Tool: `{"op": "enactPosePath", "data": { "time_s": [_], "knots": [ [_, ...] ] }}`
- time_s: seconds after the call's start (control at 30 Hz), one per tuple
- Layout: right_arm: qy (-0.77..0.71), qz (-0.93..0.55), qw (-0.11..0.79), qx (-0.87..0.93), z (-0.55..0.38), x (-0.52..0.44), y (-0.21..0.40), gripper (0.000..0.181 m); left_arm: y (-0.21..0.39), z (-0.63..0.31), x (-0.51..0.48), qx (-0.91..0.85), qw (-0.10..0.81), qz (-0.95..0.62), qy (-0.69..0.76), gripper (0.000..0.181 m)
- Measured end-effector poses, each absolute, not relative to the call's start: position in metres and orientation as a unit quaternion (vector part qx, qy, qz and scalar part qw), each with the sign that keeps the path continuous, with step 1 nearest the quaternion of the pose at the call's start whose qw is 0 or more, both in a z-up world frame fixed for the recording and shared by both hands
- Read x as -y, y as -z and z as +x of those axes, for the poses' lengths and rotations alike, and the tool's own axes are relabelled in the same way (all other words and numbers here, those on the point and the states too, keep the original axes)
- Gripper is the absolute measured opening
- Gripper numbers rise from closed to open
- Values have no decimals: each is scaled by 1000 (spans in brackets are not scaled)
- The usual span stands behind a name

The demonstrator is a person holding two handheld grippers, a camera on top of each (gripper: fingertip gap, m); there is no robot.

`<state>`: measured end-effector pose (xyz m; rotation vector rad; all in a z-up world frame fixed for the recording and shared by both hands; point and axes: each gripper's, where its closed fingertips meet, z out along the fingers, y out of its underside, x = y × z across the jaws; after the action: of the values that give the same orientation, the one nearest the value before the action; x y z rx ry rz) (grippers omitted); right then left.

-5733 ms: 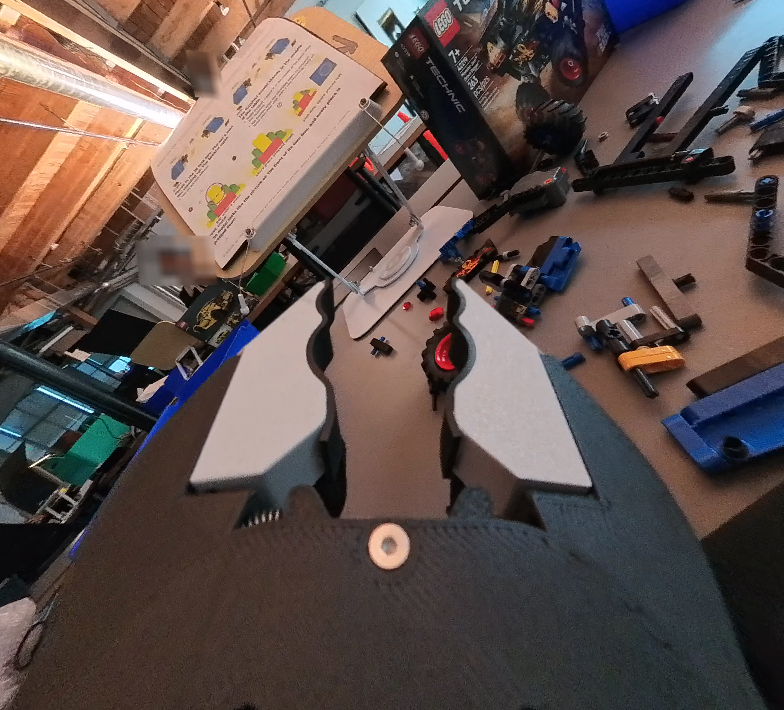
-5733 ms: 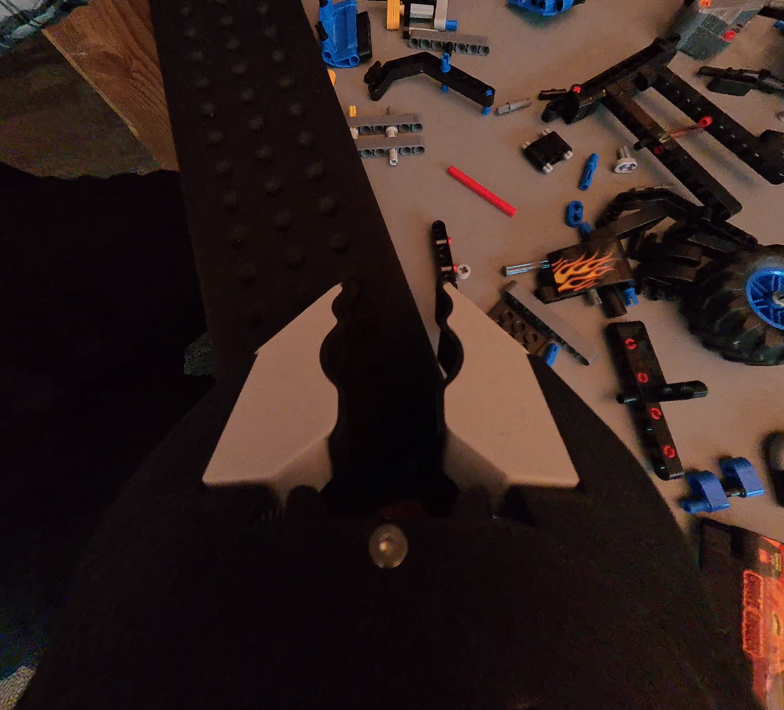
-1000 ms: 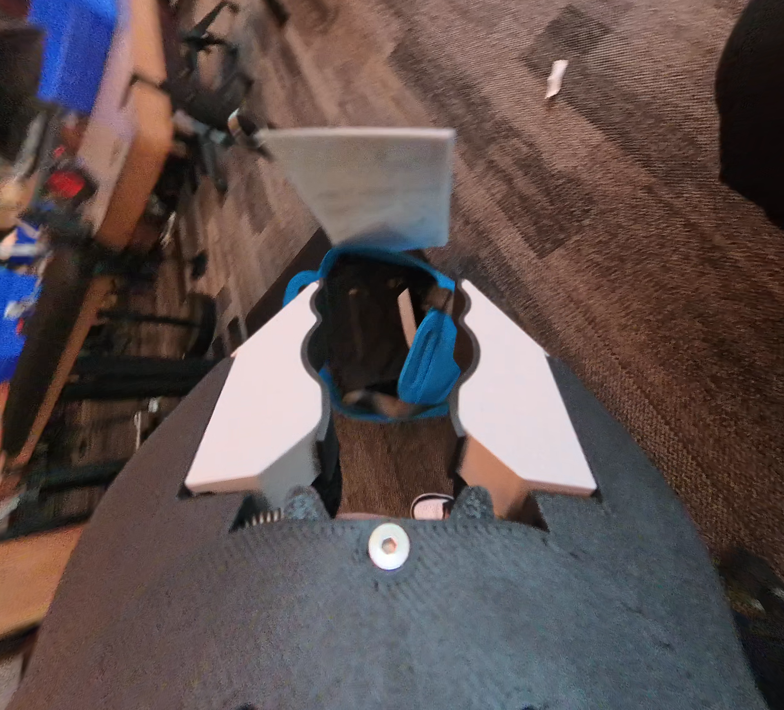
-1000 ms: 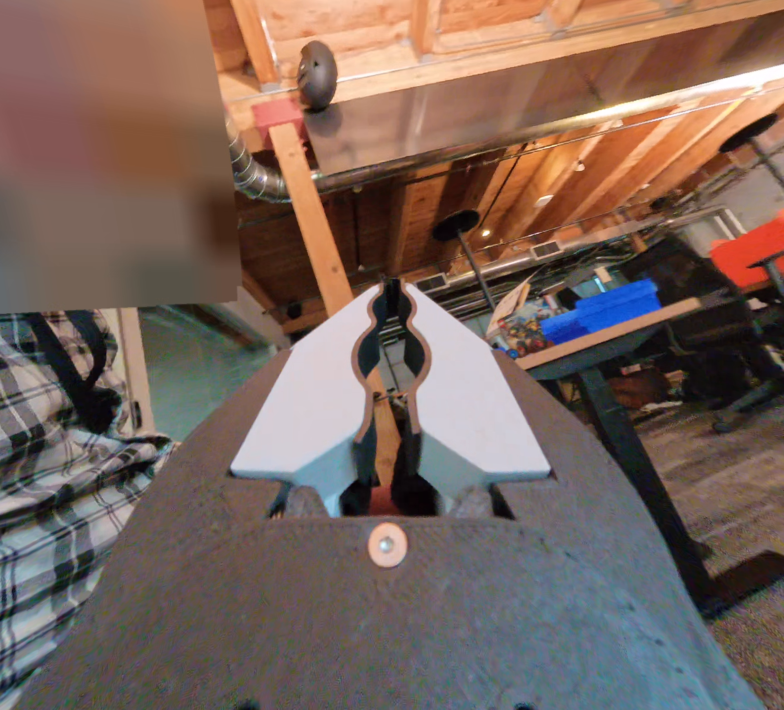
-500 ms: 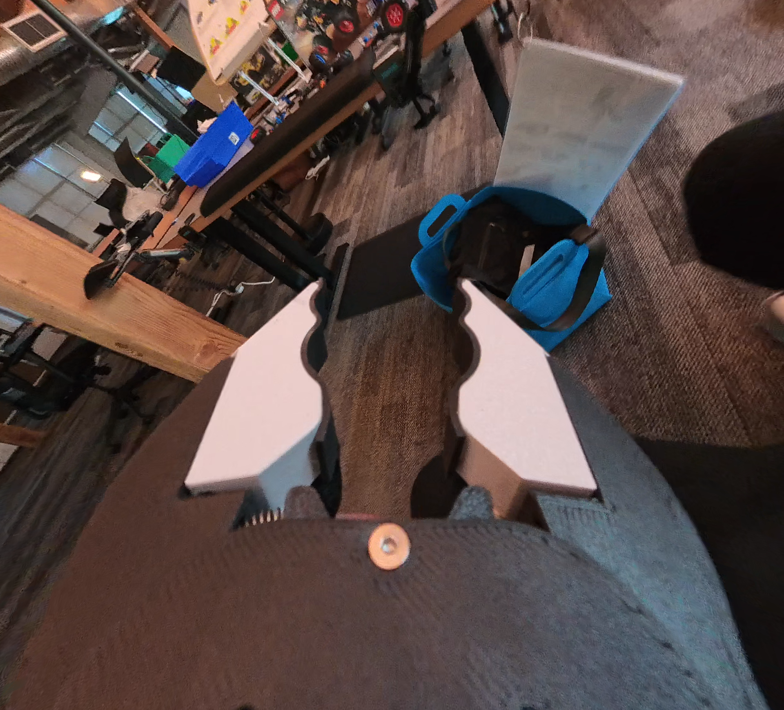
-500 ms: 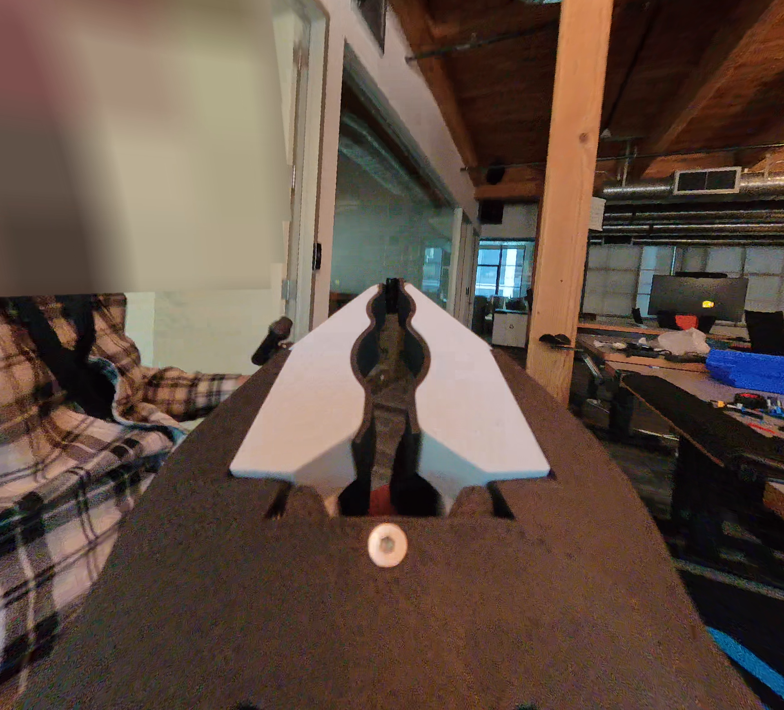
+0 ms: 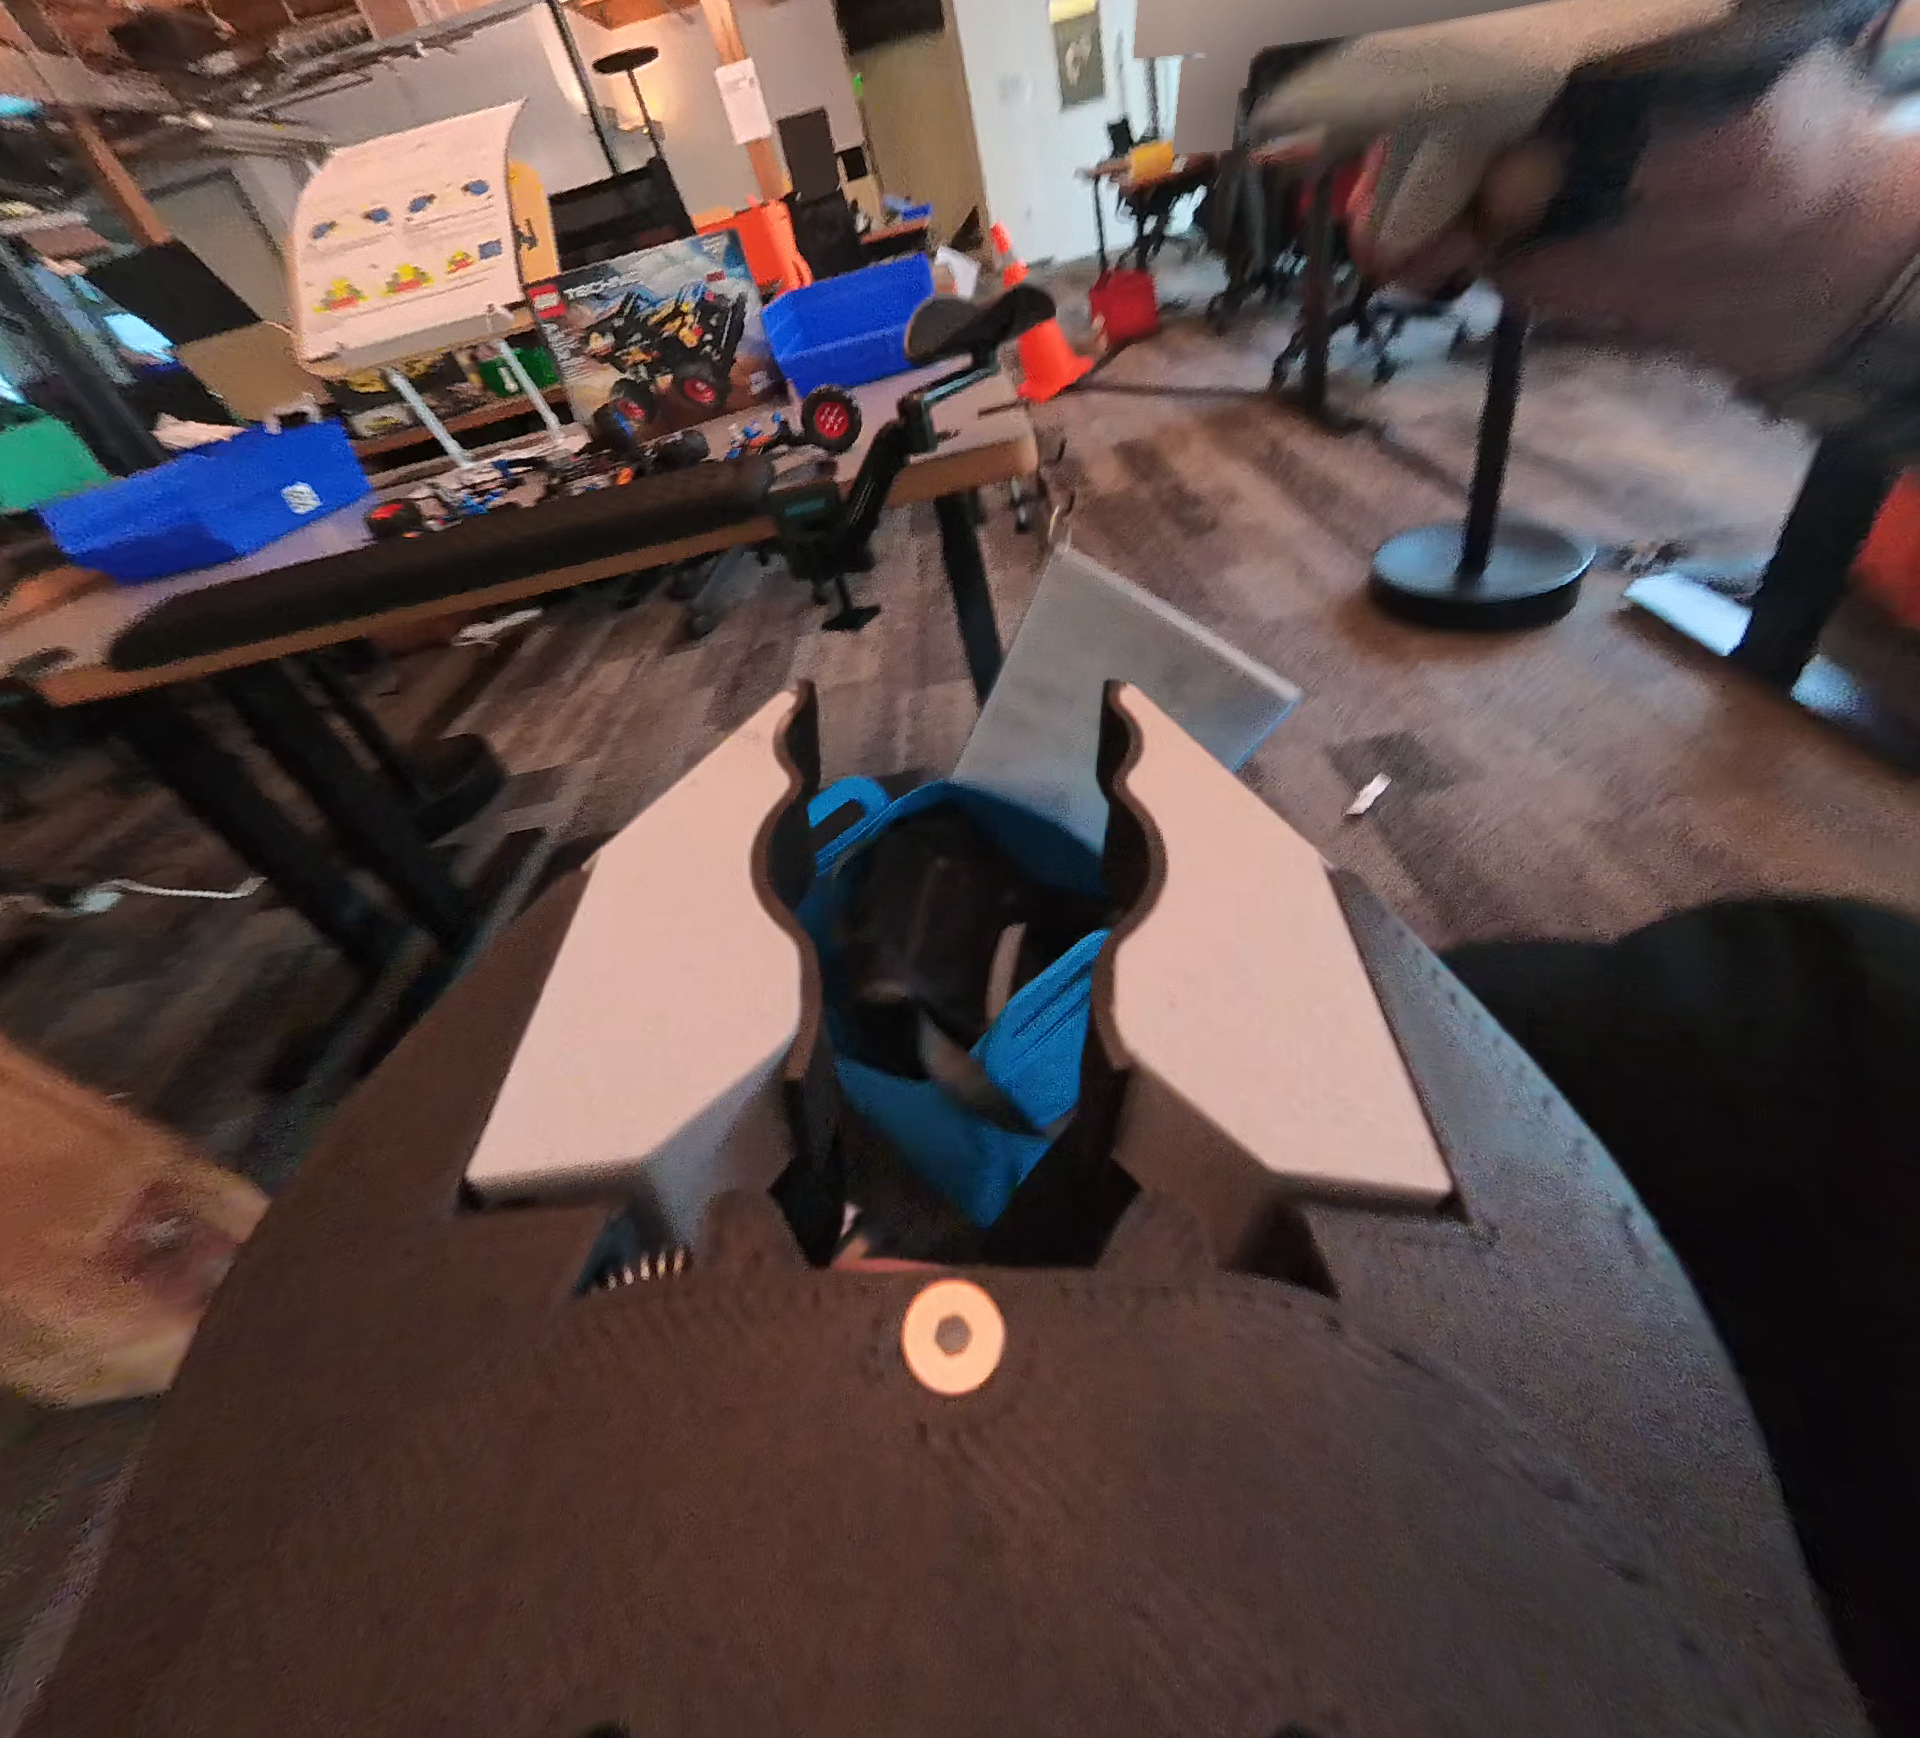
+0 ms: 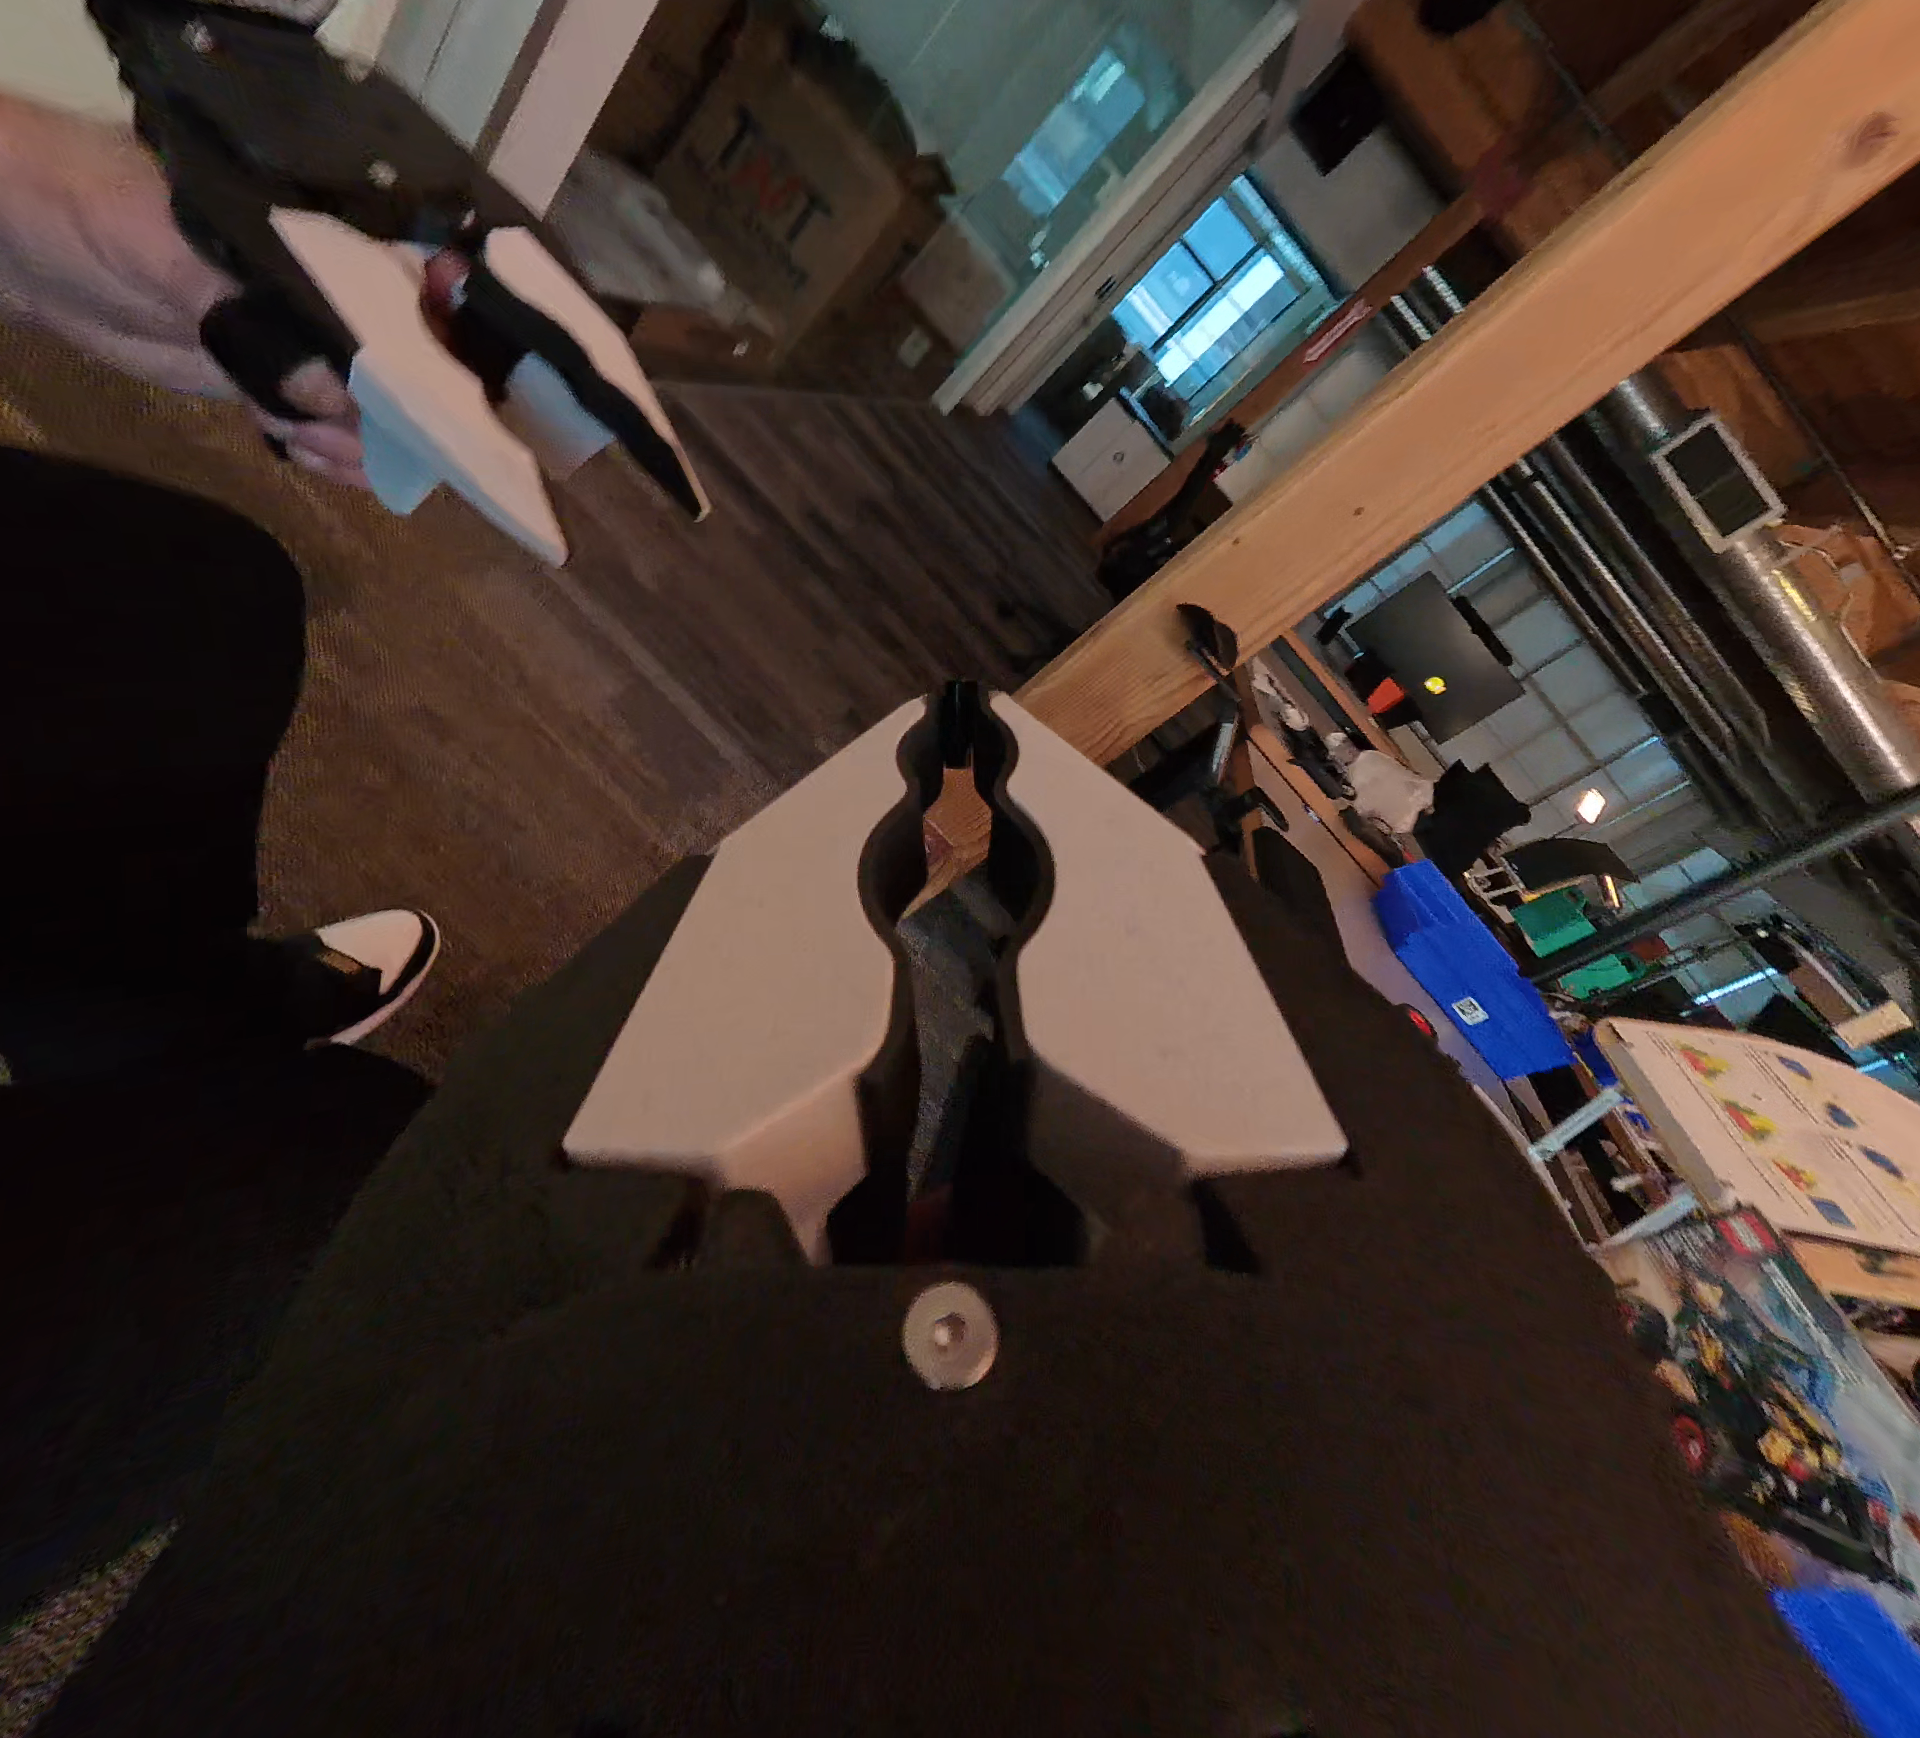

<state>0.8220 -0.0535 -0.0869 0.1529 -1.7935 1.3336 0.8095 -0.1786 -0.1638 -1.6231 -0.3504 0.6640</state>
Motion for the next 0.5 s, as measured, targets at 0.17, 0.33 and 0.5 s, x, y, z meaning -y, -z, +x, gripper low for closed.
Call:
{"op": "enactPosePath", "data": {
  "time_s": [0.17, 0.33, 0.5],
  "knots": [
    [-502, 81, 438, 741, 745, 96, 112, 3, 141, 751, 162, 167, 695, -674, -187, 47],
    [-475, 91, 456, 747, 699, 111, 112, 3, 112, 710, 150, 170, 720, -658, -143, 44],
    [-485, 79, 440, 752, 680, 120, 99, 3, 92, 691, 135, 176, 716, -667, -106, 38]
  ]
}}
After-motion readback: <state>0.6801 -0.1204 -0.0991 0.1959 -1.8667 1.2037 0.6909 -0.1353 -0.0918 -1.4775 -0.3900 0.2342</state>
